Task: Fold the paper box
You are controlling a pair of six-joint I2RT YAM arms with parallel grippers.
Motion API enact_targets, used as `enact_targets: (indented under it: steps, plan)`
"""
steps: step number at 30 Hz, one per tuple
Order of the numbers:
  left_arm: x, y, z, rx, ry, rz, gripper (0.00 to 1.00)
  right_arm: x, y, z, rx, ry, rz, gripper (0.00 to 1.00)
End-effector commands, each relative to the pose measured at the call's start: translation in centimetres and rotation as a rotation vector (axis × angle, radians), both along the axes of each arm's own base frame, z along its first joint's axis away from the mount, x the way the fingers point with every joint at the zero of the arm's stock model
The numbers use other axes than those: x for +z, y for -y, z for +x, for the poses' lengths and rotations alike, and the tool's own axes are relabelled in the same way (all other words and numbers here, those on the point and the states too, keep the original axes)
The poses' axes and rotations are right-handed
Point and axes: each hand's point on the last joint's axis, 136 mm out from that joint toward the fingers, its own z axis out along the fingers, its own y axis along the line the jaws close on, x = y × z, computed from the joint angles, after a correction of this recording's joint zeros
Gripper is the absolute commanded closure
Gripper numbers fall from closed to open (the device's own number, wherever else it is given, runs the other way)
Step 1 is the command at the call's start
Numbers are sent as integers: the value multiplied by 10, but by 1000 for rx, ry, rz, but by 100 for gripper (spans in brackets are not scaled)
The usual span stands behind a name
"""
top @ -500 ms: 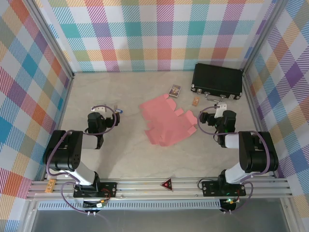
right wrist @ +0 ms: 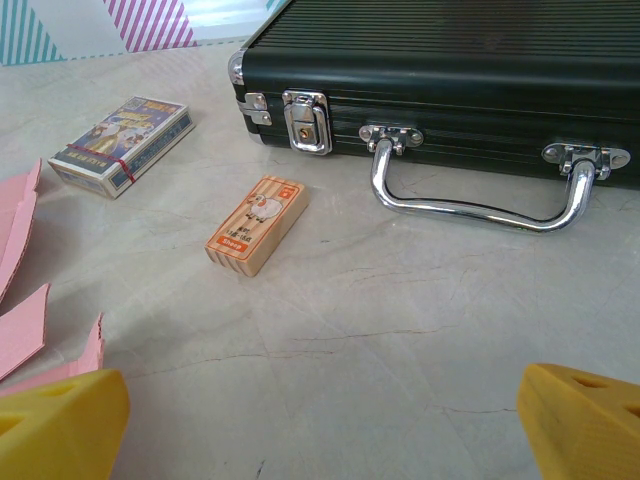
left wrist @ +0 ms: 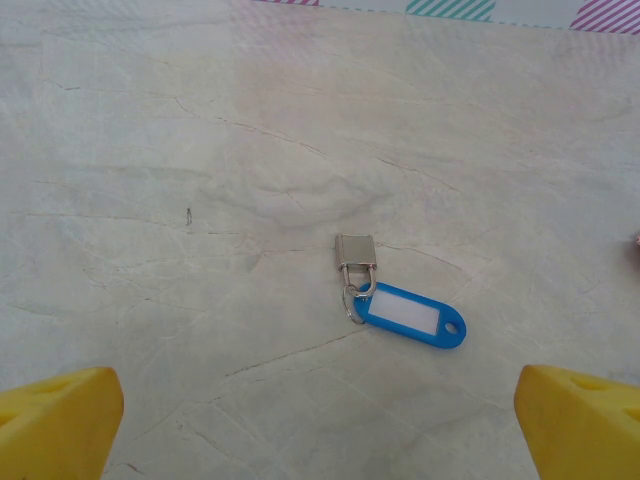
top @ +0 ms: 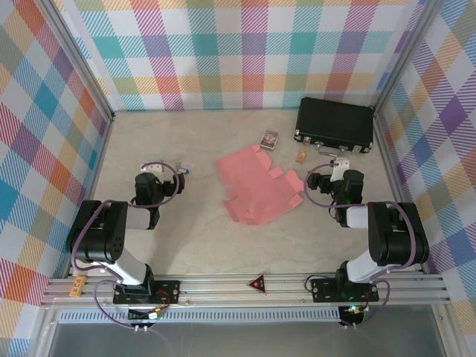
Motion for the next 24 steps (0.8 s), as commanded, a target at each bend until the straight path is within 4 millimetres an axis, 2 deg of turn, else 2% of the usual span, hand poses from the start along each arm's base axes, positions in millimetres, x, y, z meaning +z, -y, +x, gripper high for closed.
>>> enact_targets:
  steps: [1, 13, 17, 20, 22, 24]
  plan:
    - [5, 1, 3, -8, 23, 14, 0, 5, -1, 6, 5, 17, -9, 1]
    - [7, 1, 3, -6, 31, 13, 0, 7, -1, 5, 5, 25, -10, 1]
    - [29, -4, -3, 33, 49, 29, 0, 24, 13, 1, -85, 9, -7, 1]
    - [45, -6, -9, 78, -33, -5, 0, 33, 14, -7, -115, -109, 28, 1]
    - [52, 5, -13, 63, -101, -84, 0, 41, 14, -13, -139, -175, 74, 1]
    - [57, 23, -15, 16, -156, -118, 1, 46, 5, -22, -115, -245, 126, 1]
